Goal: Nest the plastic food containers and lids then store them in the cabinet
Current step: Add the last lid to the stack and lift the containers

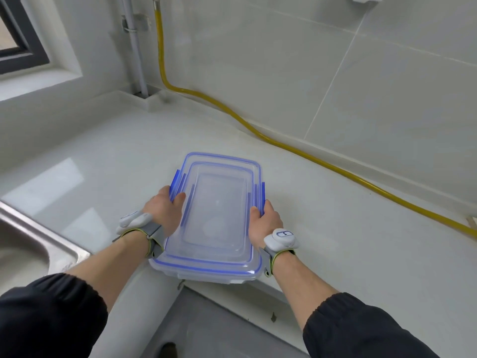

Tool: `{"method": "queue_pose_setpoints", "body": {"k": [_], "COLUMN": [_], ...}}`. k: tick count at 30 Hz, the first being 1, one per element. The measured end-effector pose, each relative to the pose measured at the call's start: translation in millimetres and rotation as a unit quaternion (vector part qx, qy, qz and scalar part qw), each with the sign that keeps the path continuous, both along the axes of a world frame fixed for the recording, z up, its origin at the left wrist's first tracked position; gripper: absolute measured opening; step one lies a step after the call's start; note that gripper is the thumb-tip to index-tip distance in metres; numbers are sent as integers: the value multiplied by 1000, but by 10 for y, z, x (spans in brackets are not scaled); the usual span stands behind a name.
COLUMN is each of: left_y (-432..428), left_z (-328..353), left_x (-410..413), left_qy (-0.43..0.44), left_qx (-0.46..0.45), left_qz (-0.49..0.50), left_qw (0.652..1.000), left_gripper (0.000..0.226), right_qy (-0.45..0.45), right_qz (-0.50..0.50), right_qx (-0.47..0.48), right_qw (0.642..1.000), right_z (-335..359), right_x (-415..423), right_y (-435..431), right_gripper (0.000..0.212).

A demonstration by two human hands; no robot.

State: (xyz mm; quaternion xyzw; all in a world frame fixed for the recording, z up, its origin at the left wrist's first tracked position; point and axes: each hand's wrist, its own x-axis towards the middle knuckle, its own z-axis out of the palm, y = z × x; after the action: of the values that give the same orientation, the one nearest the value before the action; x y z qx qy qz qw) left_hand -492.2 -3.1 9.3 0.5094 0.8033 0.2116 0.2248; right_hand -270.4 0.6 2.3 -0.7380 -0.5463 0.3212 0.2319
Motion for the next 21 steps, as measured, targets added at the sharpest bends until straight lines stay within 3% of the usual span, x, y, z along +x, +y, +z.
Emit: {"method": "queue_pose_setpoints", "body": {"k": [7,21], "left_y": [-678,-1734], "left_z": [-11,-79], "left_x": [145,224], "left_qy": [15,13], "left_qx": [39,5], "left_qz": [53,89], "left_qw": [998,996], "left_gripper": [44,52], "right_qy": [8,1], "right_qz": [33,79], "right_qx": [5,-21], "right_qw": [999,997], "right_z": [46,64], "right_x": [148,236], "right_y": [-551,-1472], "right_gripper": [52,57]}}
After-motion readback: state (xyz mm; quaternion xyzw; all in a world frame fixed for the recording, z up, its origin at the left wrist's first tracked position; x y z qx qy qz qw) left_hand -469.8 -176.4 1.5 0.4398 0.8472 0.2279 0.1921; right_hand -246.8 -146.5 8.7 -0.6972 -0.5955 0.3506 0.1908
